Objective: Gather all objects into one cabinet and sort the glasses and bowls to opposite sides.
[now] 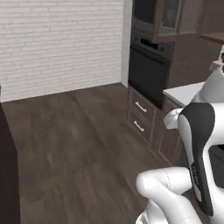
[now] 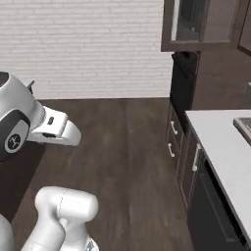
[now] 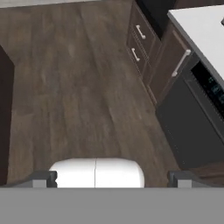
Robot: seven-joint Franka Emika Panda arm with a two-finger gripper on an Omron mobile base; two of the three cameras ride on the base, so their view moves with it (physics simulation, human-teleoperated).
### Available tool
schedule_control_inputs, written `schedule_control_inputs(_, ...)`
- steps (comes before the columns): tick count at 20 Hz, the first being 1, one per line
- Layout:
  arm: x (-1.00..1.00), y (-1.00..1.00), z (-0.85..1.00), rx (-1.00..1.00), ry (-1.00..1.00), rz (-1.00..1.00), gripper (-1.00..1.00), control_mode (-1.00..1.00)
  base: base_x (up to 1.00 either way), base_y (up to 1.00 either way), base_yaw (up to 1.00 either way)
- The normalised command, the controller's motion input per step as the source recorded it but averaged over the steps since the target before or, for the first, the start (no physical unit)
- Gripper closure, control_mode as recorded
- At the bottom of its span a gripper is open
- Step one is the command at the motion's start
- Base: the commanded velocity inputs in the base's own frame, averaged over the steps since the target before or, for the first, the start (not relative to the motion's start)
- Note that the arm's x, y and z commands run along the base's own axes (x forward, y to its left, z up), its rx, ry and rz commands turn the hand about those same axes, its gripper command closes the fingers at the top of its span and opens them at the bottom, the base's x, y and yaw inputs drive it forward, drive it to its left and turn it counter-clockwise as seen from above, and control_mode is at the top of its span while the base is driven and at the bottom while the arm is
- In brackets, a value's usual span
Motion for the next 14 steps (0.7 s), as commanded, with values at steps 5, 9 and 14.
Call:
schedule_control_inputs(5,0.00,0.00,0.00,0.00,0.00,0.00,-1.00,1.00,1.00,0.60,-0.19)
schedule_control_inputs(9,0.00,0.00,0.00,0.00,0.00,0.00,-1.00,1.00,1.00,0.75,-0.26)
schedule_control_inputs(14,0.00,0.00,0.00,0.00,0.00,0.00,-1.00,1.00,0.97,0.69,-0.38)
